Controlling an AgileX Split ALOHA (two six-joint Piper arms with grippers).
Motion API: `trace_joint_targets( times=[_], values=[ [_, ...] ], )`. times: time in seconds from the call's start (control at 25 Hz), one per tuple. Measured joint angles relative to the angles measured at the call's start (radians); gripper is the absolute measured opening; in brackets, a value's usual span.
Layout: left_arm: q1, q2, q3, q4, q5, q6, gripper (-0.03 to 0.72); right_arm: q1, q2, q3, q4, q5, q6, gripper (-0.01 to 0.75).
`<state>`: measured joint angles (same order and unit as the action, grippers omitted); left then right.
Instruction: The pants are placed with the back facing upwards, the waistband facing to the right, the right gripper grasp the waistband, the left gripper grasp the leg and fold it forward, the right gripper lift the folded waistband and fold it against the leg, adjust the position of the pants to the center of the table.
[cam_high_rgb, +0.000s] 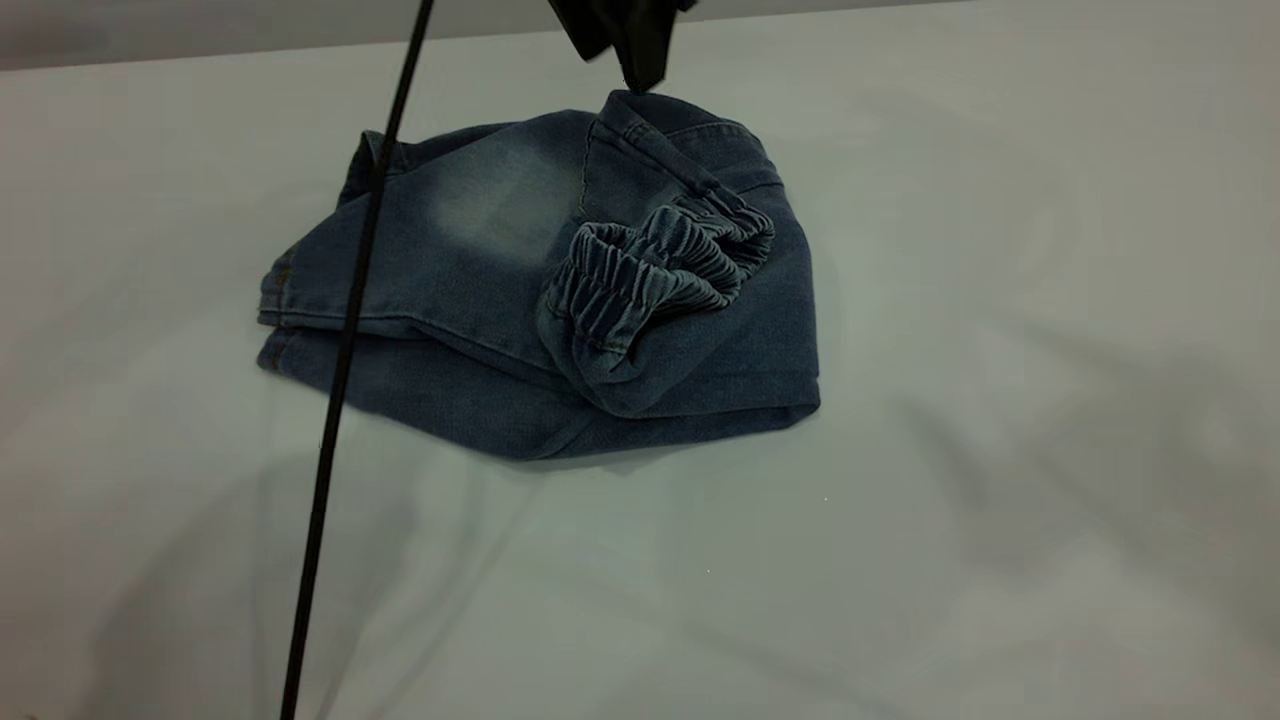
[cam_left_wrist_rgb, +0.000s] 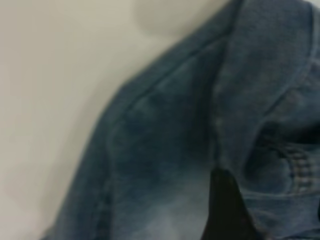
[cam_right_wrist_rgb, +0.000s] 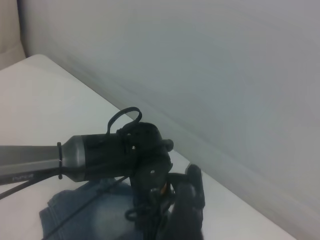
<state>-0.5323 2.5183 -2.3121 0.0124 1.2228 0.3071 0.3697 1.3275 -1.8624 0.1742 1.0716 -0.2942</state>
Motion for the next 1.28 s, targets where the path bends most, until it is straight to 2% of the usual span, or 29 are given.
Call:
trace_joint_targets(
  times=[0.6, 1.08, 1.28],
  values=[
    [0.000, -0.317, 0.001, 0.101, 0.001, -0.167, 0.397, 0.000, -0.072, 0.000, 0.029, 0.029, -0.003, 0.552],
    [0.001, -0.704, 0.004, 0.113, 0.002, -0.242, 0.397, 0.000, -0.316, 0.000, 0.087, 0.158, -0.003, 0.552],
    [0.001, -0.876, 0.121, 0.113, 0.000, -0.242, 0.397, 0.000, -0.396, 0.006, 0.105, 0.153, 0.004, 0.552]
  ],
)
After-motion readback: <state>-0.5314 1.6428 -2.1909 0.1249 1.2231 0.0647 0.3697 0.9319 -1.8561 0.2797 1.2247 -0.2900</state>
